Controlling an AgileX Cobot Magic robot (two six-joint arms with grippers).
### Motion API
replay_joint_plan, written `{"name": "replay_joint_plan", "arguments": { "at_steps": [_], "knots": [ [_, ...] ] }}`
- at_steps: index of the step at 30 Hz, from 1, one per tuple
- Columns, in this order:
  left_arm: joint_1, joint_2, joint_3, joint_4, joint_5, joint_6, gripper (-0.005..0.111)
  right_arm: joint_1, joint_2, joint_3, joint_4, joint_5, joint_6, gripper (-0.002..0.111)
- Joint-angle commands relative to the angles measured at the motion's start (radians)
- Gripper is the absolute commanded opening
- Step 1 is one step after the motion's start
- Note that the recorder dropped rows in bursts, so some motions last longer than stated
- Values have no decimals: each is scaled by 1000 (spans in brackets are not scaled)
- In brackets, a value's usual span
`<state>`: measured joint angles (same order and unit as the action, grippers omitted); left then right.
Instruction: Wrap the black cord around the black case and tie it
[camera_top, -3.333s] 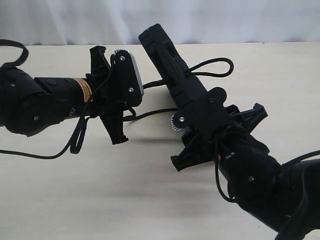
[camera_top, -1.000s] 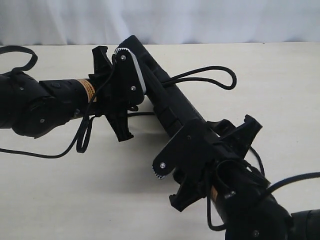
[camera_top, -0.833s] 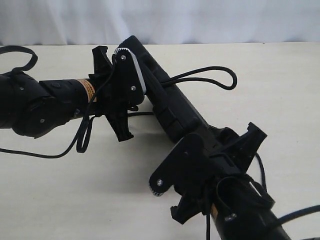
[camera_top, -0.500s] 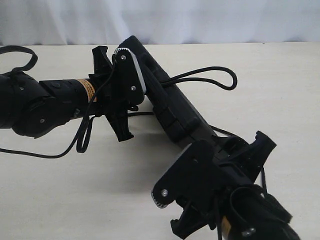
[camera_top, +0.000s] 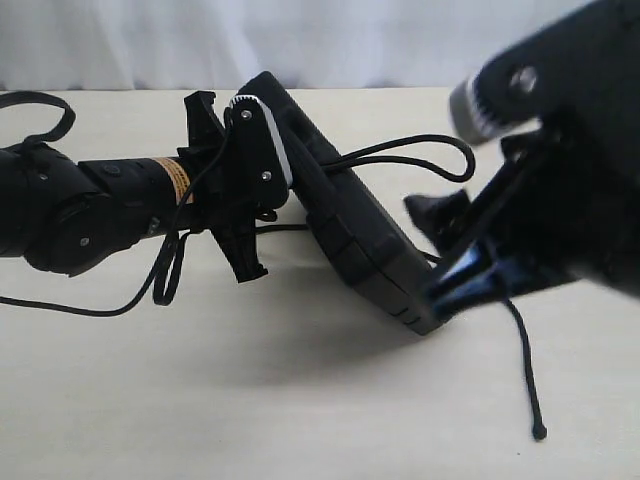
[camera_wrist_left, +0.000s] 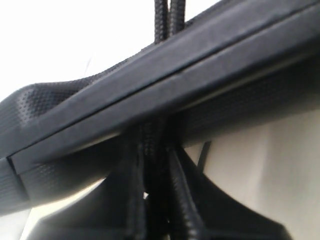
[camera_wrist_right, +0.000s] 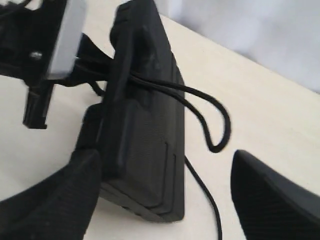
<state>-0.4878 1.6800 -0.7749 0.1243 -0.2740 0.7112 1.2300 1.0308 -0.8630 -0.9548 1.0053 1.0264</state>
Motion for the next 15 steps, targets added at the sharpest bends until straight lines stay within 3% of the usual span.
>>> {"name": "replay_joint_plan", "arguments": {
  "at_steps": [1, 4, 8, 11, 15],
  "knots": [
    [0, 1, -7, -14, -30, -11, 0, -317, 9, -136, 365, -77, -430, 68],
    [0, 1, -7, -14, -30, -11, 0, -541, 65, -193, 653, -126, -710, 68],
    [0, 1, -7, -14, -33, -11, 0, -728, 175, -224, 942, -158, -1003, 68],
    [0, 1, -7, -14, -31, -11, 0, -791, 244, -230, 1078, -192, -1125, 68],
    [0, 1, -7, -14, -31, -11, 0, -824, 309, -230, 1043, -241, -1122, 68]
  ]
}}
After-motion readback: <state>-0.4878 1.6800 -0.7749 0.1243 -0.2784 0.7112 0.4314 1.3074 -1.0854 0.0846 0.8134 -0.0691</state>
